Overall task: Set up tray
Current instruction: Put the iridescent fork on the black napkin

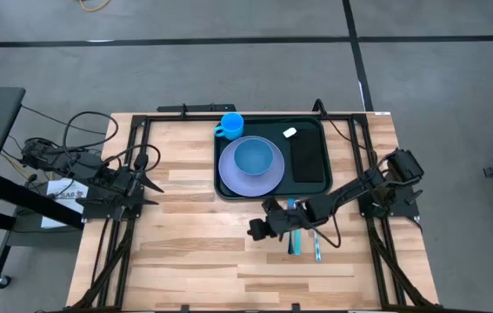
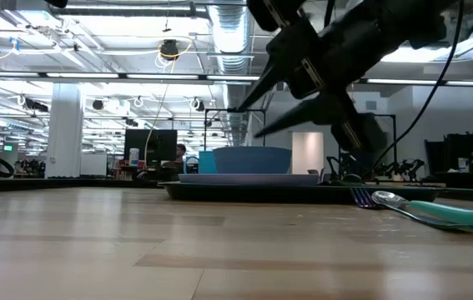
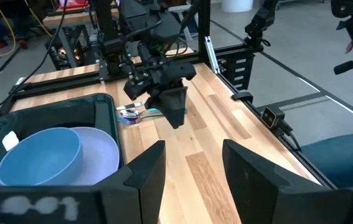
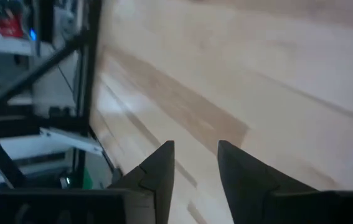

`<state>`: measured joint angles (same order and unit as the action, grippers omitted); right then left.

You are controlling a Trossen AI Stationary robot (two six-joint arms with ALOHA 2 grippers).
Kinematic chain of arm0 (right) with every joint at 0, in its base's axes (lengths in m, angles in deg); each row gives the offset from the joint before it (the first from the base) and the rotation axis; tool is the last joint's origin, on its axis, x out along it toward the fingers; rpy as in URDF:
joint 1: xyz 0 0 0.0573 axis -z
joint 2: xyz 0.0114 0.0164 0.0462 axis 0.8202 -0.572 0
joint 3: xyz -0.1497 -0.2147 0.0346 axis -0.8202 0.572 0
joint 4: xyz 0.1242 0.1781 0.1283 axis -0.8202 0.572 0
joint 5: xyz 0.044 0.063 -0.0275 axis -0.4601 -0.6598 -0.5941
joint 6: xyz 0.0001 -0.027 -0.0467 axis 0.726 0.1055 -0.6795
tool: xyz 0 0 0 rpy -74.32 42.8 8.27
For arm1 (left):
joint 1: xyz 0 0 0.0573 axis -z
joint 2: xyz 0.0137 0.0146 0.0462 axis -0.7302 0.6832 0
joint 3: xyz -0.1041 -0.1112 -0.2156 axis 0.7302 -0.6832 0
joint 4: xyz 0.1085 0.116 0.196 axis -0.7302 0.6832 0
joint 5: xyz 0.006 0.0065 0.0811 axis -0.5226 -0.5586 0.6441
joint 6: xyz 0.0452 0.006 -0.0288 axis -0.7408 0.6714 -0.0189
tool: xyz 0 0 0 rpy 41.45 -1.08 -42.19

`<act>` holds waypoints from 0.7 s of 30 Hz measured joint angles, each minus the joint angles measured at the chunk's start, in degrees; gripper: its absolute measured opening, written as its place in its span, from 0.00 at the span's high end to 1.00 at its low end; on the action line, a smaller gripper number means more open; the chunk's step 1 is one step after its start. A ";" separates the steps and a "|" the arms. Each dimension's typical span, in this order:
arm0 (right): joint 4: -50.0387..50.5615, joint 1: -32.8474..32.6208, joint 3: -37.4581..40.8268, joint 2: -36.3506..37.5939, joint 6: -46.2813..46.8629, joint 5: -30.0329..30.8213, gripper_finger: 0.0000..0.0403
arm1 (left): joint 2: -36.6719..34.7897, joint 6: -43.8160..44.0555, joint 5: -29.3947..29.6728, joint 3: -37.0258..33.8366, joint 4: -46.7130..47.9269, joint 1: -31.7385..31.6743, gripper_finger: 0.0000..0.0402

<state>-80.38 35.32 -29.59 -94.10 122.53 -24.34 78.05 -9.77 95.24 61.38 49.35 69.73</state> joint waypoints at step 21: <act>26.94 3.05 -0.02 8.93 4.53 -10.31 0.56 | 0.00 -0.02 -0.02 0.02 -0.04 0.00 0.63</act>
<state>-53.44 38.38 -29.61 -85.18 127.07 -34.65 78.05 -9.79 95.22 61.41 49.31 69.73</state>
